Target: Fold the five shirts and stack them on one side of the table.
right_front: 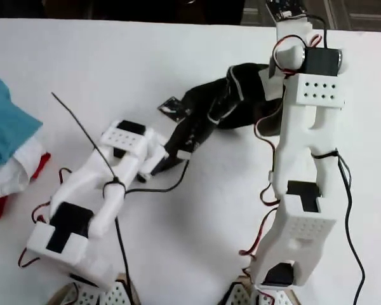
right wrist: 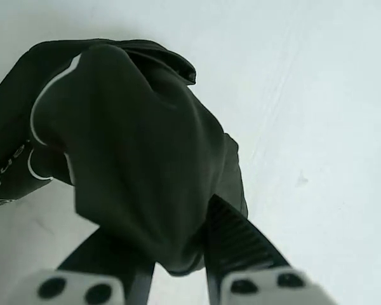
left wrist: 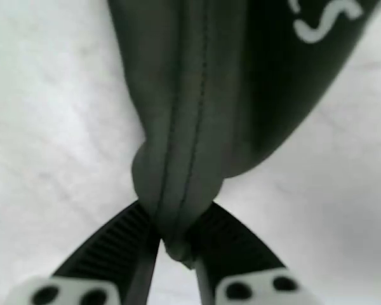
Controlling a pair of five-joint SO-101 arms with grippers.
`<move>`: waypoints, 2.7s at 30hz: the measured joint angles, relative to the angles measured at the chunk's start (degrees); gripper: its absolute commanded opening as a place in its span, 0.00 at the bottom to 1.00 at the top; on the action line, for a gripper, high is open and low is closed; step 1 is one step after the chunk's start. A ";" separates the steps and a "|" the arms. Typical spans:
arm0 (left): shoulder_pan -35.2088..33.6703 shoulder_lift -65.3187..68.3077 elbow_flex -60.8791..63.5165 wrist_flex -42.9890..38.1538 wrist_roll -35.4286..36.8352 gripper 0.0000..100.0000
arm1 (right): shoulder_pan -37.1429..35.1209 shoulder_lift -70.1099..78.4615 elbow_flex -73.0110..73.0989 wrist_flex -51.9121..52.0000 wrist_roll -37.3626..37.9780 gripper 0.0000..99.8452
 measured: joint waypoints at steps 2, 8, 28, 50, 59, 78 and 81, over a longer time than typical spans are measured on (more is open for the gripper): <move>-0.35 -1.23 0.00 0.79 -0.09 0.02 | -0.18 -0.44 0.00 0.88 0.00 0.02; -5.89 -10.20 -9.32 10.64 -0.18 0.02 | -2.20 -10.73 0.09 1.14 0.00 0.02; -20.40 -41.41 -20.48 25.32 -3.87 0.02 | -8.09 -22.15 9.49 -0.62 0.00 0.02; -21.71 -47.74 -23.38 30.95 -3.87 0.02 | -8.18 -43.69 18.73 1.14 0.00 0.02; -21.71 -52.84 -22.68 34.64 -3.87 0.02 | -8.18 -58.73 39.21 -0.53 0.00 0.02; -25.14 -26.99 0.97 -2.73 -3.87 0.02 | -8.00 -28.22 66.90 -47.03 -0.09 0.43; -28.66 -23.65 0.97 -9.05 -3.87 0.02 | -8.09 -28.04 61.98 -41.41 -0.09 0.43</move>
